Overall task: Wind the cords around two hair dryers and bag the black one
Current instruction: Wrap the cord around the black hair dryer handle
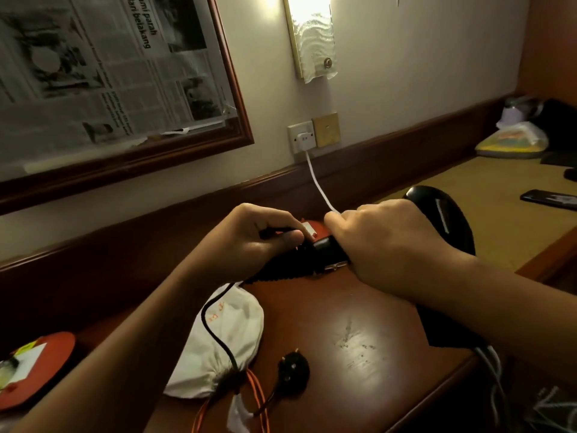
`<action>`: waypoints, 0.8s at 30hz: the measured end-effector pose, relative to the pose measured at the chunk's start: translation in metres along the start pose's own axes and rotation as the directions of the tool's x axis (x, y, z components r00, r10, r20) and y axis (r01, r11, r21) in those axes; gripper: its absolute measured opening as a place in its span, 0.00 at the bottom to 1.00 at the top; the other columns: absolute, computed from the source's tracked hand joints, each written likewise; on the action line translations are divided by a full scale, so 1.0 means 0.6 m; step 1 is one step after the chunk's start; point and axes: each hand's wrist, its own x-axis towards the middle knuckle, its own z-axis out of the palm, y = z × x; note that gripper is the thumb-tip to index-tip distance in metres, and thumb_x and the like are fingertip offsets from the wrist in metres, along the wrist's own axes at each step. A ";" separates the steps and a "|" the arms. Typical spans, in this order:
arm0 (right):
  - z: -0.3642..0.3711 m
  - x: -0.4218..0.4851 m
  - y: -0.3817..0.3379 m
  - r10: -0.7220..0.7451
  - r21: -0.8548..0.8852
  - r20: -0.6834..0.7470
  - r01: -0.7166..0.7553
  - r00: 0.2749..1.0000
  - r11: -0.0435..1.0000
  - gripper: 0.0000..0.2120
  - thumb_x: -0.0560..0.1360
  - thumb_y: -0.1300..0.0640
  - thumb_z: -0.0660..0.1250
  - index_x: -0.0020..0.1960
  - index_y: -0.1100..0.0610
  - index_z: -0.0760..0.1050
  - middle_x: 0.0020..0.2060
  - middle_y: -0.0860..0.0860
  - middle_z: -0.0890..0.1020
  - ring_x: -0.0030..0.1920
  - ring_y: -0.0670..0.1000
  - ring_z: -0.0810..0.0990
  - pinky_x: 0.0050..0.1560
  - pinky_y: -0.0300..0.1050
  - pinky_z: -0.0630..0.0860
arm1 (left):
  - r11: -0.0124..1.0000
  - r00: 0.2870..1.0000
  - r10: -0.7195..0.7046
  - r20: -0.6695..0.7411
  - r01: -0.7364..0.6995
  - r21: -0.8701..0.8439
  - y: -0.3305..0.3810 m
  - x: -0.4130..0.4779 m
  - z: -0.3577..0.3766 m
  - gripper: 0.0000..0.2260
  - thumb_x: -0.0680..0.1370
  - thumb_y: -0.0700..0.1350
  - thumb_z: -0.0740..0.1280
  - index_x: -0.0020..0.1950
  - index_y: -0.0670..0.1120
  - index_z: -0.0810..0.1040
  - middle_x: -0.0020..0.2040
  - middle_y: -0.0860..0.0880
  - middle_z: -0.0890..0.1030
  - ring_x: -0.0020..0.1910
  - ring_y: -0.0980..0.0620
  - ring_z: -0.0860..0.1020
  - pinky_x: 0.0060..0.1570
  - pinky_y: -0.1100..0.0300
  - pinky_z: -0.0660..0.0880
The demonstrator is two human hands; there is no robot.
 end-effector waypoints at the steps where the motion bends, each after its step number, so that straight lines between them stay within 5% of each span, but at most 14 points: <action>1: -0.002 -0.002 0.004 0.004 -0.006 0.000 -0.004 1.000 1.000 0.08 0.74 0.55 0.64 0.51 0.48 0.67 0.36 0.46 0.77 0.34 0.50 0.76 0.40 0.48 0.72 | 0.999 1.000 -0.006 0.012 0.007 -0.050 -0.004 0.001 0.001 0.07 0.81 0.40 0.68 0.53 0.44 0.86 0.44 0.49 0.86 0.45 0.49 0.84 0.45 0.55 0.81; 5: -0.008 -0.014 0.011 -0.022 -0.007 0.024 0.023 0.999 1.000 0.11 0.74 0.55 0.66 0.55 0.47 0.69 0.39 0.46 0.80 0.40 0.50 0.80 0.63 0.58 0.70 | 0.918 0.998 -0.032 0.051 0.049 -0.393 -0.026 0.001 0.013 0.08 0.80 0.39 0.68 0.50 0.35 0.83 0.43 0.34 0.82 0.40 0.40 0.81 0.43 0.51 0.78; 8: -0.015 -0.022 0.010 -0.086 0.037 0.003 0.086 0.996 0.996 0.16 0.72 0.57 0.68 0.56 0.47 0.68 0.40 0.45 0.79 0.41 0.49 0.80 0.66 0.59 0.71 | 0.763 0.994 -0.085 0.074 0.113 -0.636 -0.035 -0.003 0.032 0.10 0.77 0.43 0.71 0.47 0.35 0.82 0.40 0.39 0.83 0.37 0.46 0.82 0.39 0.58 0.80; 11: -0.026 -0.027 0.009 -0.111 0.075 -0.016 0.111 0.994 0.991 0.17 0.71 0.55 0.69 0.57 0.46 0.68 0.41 0.44 0.78 0.40 0.49 0.79 0.62 0.55 0.73 | 0.569 0.980 -0.174 0.095 0.179 -0.802 -0.036 -0.021 0.082 0.08 0.77 0.42 0.67 0.46 0.42 0.85 0.35 0.46 0.84 0.32 0.51 0.83 0.33 0.60 0.80; 13: -0.027 -0.031 0.006 -0.081 0.084 -0.017 0.083 0.997 0.993 0.17 0.71 0.53 0.69 0.57 0.46 0.69 0.41 0.43 0.78 0.37 0.48 0.75 0.48 0.48 0.72 | 0.546 0.975 -0.197 0.102 0.196 -0.815 -0.027 -0.039 0.122 0.09 0.78 0.46 0.66 0.45 0.46 0.85 0.32 0.48 0.81 0.30 0.52 0.79 0.33 0.57 0.77; 15: -0.026 -0.030 0.008 0.011 0.108 -0.006 -0.011 1.000 0.994 0.16 0.72 0.52 0.68 0.57 0.45 0.68 0.42 0.43 0.78 0.35 0.47 0.70 0.42 0.46 0.64 | 0.628 0.949 -0.281 0.145 0.297 -0.719 -0.007 -0.055 0.148 0.14 0.80 0.58 0.64 0.49 0.49 0.84 0.34 0.47 0.79 0.32 0.51 0.77 0.34 0.55 0.75; 18: -0.016 -0.020 0.006 0.187 0.109 0.014 -0.188 0.982 0.976 0.13 0.74 0.54 0.67 0.55 0.46 0.66 0.43 0.45 0.78 0.40 0.50 0.77 0.41 0.46 0.65 | 0.768 0.910 -0.350 0.222 0.414 -0.489 0.029 -0.077 0.164 0.15 0.85 0.57 0.54 0.61 0.52 0.76 0.38 0.48 0.78 0.34 0.51 0.75 0.34 0.56 0.73; 20: 0.008 -0.016 -0.005 0.231 0.079 0.055 -0.235 0.971 0.969 0.12 0.75 0.56 0.65 0.55 0.47 0.67 0.45 0.47 0.79 0.44 0.53 0.81 0.42 0.48 0.69 | 0.827 0.911 -0.367 0.190 0.413 -0.382 0.054 -0.085 0.161 0.13 0.85 0.55 0.55 0.58 0.51 0.76 0.36 0.51 0.77 0.32 0.55 0.73 0.33 0.57 0.71; 24: 0.051 -0.011 -0.033 0.219 0.010 0.147 -0.223 0.965 0.975 0.12 0.76 0.58 0.66 0.56 0.49 0.69 0.45 0.48 0.80 0.44 0.54 0.81 0.50 0.52 0.70 | 0.957 0.974 -0.227 0.009 0.221 0.187 0.068 -0.083 0.124 0.12 0.84 0.53 0.61 0.47 0.50 0.78 0.36 0.56 0.76 0.33 0.59 0.74 0.32 0.67 0.67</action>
